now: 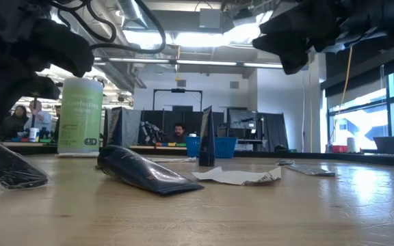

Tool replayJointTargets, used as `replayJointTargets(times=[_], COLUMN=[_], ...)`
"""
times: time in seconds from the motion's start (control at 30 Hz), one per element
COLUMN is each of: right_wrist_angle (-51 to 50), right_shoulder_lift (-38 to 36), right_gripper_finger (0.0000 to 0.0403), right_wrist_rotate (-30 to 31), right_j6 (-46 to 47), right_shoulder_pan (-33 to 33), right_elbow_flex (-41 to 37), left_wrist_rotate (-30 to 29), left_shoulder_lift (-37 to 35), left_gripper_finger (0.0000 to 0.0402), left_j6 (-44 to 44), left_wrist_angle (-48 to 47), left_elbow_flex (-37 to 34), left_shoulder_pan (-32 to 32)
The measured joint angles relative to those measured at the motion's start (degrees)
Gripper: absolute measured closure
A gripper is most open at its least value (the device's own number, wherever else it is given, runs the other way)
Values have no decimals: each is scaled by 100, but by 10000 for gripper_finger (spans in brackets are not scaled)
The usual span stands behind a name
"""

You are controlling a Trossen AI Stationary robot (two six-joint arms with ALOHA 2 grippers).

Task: Pick & Place Travel size toiletries
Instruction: Put the black hair comb into the red basket

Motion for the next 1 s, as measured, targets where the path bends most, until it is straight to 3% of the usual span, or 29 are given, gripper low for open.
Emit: replayJointTargets(times=[0.23, 0.4, 0.6, 0.87, 1.0], right_wrist_angle=[-156, -836, -781, -768, -770], right_shoulder_lift=[1522, 2125, 2648, 3407, 3904], right_gripper_finger=[282, 304, 328, 350, 357], right_wrist_rotate=[342, 636, -146, -244, -630], right_j6=[-578, -434, 222, 268, 268], right_shoulder_pan=[479, 444, 319, 325, 324], right_elbow_flex=[1373, 2077, 2411, 3150, 3643], left_wrist_rotate=[-2, -2, -11, -41, -57], left_shoulder_lift=[0, 0, 0, 0, 2], left_gripper_finger=[400, 400, 400, 400, 400], left_j6=[0, 0, 0, 0, 0], left_wrist_angle=[139, 129, 125, 122, 122], left_elbow_flex=[0, 0, 0, 0, 0], left_shoulder_pan=[0, 0, 0, 0, 0])
